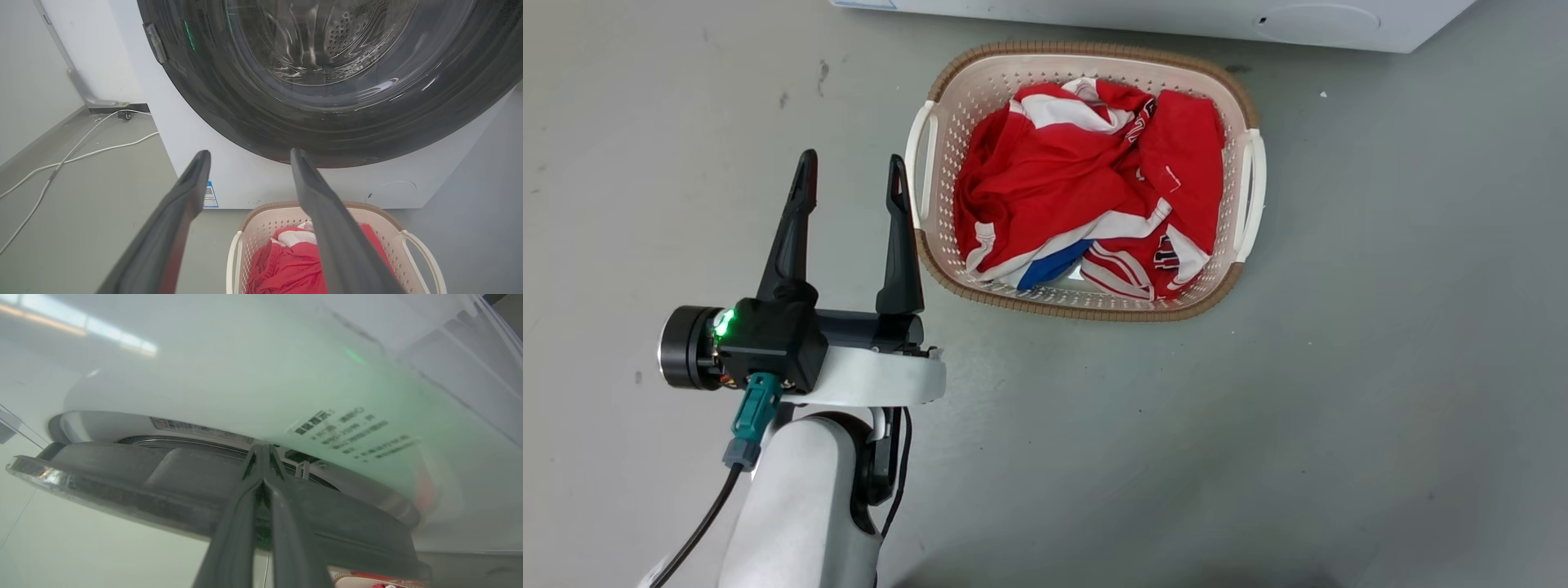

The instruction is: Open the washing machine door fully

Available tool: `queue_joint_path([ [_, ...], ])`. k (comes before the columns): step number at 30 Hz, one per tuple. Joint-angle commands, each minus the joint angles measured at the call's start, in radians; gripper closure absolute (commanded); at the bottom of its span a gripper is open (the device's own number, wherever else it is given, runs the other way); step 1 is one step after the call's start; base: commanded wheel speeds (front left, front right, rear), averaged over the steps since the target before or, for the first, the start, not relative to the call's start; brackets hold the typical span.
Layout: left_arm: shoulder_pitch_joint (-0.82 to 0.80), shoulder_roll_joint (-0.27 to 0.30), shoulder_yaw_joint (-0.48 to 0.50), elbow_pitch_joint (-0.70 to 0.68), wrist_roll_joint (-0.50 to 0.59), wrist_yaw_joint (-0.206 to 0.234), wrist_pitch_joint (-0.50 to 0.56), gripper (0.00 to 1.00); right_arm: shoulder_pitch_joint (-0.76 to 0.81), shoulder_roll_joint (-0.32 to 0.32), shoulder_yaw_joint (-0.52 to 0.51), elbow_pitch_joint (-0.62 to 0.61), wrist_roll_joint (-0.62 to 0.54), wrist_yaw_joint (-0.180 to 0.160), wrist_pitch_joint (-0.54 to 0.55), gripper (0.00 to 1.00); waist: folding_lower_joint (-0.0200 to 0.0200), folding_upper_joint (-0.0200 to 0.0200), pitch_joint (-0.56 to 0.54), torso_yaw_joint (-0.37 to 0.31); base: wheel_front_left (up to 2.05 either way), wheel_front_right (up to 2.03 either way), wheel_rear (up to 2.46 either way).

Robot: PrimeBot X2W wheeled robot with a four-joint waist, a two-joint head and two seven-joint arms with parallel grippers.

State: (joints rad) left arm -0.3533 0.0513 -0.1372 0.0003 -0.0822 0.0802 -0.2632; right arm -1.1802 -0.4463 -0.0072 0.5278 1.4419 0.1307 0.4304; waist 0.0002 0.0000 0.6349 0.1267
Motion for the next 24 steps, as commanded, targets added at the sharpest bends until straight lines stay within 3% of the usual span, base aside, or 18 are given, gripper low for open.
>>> queue_joint_path([
  [1,-0.012,-0.002,-0.003,-0.003,0.0,0.007,-0.002,0.0,-0.036,-0.01,0.018,0.023,-0.017,0.0,0.025,1.0,-0.0002,0.0,0.011,0.007,0.0,0.0,0.0],
  [10,-0.025,-0.002,-0.011,0.005,-0.008,0.012,-0.002,0.0,-0.106,-0.007,0.101,0.061,-0.064,0.001,0.175,1.0,-0.0002,0.0,0.024,0.011,0.0,0.0,0.0],
  [24,0.02,-0.002,0.01,0.024,0.016,-0.001,-0.002,0.0,0.095,0.045,0.167,-0.114,-0.045,0.003,0.32,1.0,-0.0002,0.0,-0.057,-0.041,0.0,0.0,0.0],
])
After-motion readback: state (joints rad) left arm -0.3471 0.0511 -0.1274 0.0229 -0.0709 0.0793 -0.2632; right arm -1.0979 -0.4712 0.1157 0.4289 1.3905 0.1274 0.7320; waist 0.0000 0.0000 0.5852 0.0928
